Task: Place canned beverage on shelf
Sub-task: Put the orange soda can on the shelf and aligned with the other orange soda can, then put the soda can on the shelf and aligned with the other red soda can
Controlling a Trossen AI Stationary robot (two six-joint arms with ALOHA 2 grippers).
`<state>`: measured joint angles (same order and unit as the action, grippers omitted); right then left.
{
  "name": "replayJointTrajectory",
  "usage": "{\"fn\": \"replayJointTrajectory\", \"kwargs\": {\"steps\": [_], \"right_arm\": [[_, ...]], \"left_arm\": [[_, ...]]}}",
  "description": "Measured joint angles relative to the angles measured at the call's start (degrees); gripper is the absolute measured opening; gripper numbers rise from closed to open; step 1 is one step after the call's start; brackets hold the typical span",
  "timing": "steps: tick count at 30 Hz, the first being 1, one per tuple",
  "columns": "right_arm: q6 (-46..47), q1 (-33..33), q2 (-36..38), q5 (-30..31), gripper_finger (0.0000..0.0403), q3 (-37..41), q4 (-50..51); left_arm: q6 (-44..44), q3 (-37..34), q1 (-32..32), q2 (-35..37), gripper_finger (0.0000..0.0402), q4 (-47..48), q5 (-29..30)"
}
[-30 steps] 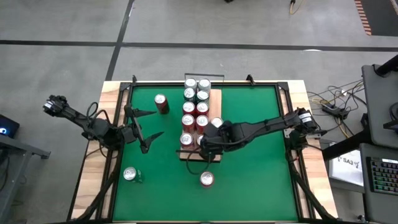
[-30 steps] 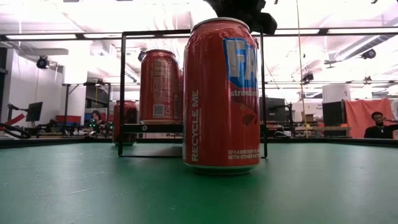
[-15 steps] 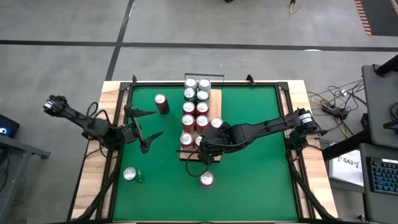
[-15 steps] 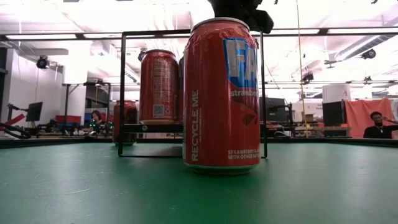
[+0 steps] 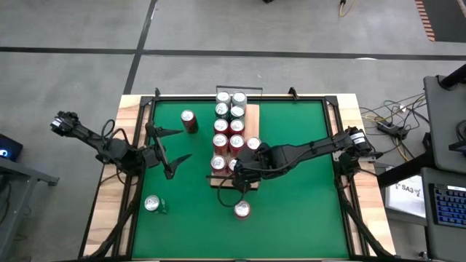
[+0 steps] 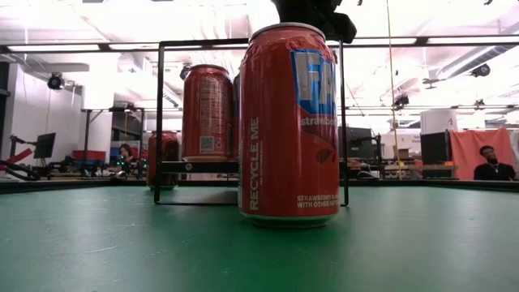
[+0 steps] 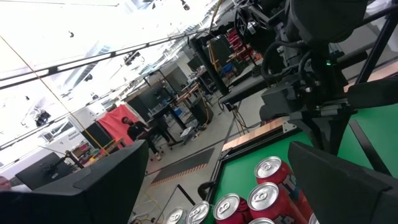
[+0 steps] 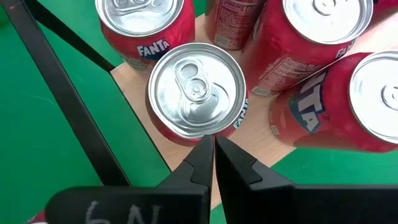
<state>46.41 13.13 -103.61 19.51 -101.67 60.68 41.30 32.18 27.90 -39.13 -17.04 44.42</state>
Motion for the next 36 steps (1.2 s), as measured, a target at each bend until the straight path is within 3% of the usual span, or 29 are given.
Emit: {"fn": "replayJointTrajectory", "kwargs": {"steps": [13,22,26,36], "right_arm": [[-7.51,0.27,0.44,0.53,0.0009,-7.66,7.79],[-13.42,4.70,2.05,6.24,0.0009,-11.97,12.40],[-14.69,7.28,3.71,8.08,0.0009,-11.65,12.76],[-20.33,11.72,5.79,13.74,0.0009,-11.62,12.64]], "left_arm": [[-2.44,0.00,0.00,-0.46,0.0370,0.00,0.00],[-18.08,1.37,0.02,-2.55,0.0370,0.73,0.21],[-23.59,2.97,0.03,-4.24,0.0370,2.59,5.40],[-36.14,16.32,-0.42,-8.83,0.0370,24.79,11.42]]}}
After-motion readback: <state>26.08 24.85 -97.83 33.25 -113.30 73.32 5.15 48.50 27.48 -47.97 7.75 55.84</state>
